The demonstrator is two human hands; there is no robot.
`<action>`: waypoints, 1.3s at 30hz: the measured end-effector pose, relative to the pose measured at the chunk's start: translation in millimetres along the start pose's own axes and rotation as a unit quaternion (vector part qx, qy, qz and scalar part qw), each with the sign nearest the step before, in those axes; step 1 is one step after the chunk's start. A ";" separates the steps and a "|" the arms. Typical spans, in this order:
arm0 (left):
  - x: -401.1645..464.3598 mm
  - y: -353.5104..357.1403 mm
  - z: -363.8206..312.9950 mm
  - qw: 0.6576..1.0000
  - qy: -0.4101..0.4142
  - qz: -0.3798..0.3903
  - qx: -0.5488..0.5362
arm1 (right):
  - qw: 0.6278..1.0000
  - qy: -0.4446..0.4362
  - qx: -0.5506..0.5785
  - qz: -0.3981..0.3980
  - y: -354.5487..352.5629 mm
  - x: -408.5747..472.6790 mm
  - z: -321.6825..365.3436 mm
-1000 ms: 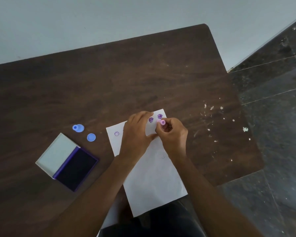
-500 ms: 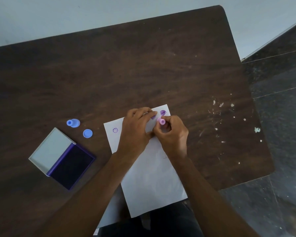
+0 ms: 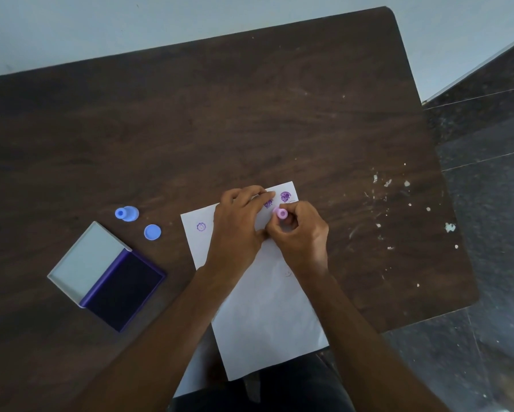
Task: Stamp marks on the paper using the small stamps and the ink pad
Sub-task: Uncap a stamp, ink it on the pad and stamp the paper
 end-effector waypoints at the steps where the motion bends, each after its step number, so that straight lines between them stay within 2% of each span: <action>1: 0.0 0.0 0.1 1.000 -0.003 0.000 0.000 | 1.000 0.001 -0.001 0.002 0.6 0.0 -0.1; 14: -0.1 -1.5 0.1 1.000 -0.017 -0.009 -0.015 | 1.000 0.009 -0.006 0.000 1.8 -1.6 1.8; 25: 6.6 -4.4 2.9 0.999 -0.021 -0.004 -0.028 | 0.999 0.015 -0.013 0.043 2.9 2.8 13.4; 39: 3.3 -5.9 -0.4 1.000 -0.002 -0.014 -0.013 | 0.999 0.026 -0.009 0.046 0.8 5.1 13.5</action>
Point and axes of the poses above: each hand's wrist, its own x-axis towards the middle knuckle, its own y-axis out of the palm, z = x × y, the point moved 7 cm from there along x, towards the middle knuckle, and after that the axes turned 6 degrees about x, right-handed, at the moved point
